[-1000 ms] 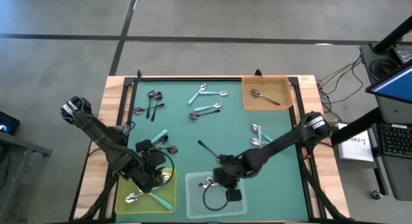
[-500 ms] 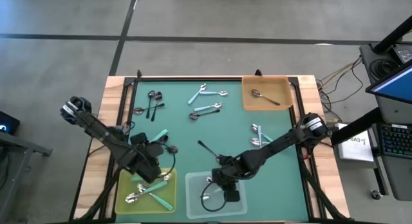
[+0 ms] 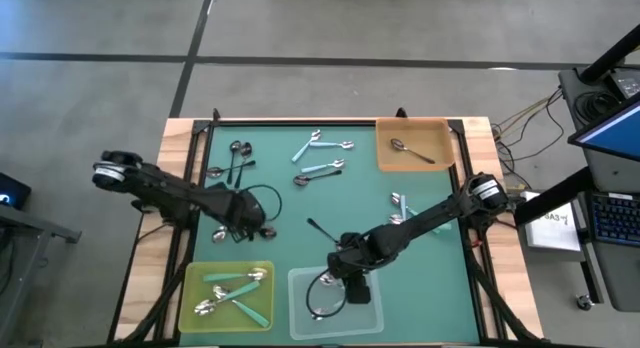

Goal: Sort silverware by color (type)
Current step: Put the green spoon into the yellow bin

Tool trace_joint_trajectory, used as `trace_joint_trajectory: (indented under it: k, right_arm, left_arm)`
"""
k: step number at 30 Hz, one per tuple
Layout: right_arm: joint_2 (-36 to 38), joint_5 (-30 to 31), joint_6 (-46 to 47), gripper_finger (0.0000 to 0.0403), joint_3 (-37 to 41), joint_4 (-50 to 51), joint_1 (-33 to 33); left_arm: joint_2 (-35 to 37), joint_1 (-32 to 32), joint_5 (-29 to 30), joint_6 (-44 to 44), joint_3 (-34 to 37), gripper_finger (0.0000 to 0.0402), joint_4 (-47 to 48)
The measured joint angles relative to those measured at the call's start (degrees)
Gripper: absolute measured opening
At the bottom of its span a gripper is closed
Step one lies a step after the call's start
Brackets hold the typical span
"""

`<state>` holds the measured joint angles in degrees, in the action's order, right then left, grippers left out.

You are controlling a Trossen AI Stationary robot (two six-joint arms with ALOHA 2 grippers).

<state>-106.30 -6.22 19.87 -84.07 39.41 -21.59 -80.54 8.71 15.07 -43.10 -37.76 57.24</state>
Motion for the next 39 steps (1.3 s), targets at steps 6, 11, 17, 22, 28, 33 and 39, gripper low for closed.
trace_joint_trajectory:
  k: [6, 11, 17, 22, 28, 33, 39]
  right_arm:
    - [0.0, -0.23, -1.18, 0.0148, 0.0, 2.06, 0.66]
    - [0.0, -0.22, -2.95, 0.0148, 0.0, 2.37, 1.14]
    - [0.02, -0.2, -3.12, 0.0148, 0.0, 2.31, 1.23]
    - [0.02, -0.2, -3.22, 0.0148, 0.0, 2.32, 1.25]
    - [0.02, -0.18, -3.38, 0.0148, 0.02, 2.29, 1.25]
    - [0.02, -0.18, -3.38, 0.0148, 0.02, 2.29, 1.25]
    - [0.02, -0.18, -3.39, 0.0148, 0.02, 2.3, 1.23]
  left_arm:
    - [0.22, -1.88, -0.94, 2.56, -0.07, 0.0201, -1.65]
    - [0.41, -1.9, 0.91, 2.18, -2.62, 0.0201, -1.17]
    - [0.78, -1.88, 0.29, 3.3, -3.63, 0.0201, -4.45]
    - [0.54, -2.02, -0.11, 3.59, -1.44, 0.0201, -7.79]
    - [0.54, -4.2, -0.65, 3.37, 2.37, 0.0201, -12.3]
    - [0.96, -6.11, -2.43, 3.38, 5.56, 0.0198, -16.36]
    - [1.15, -6.38, -3.53, 3.18, 4.88, 0.0118, -15.95]
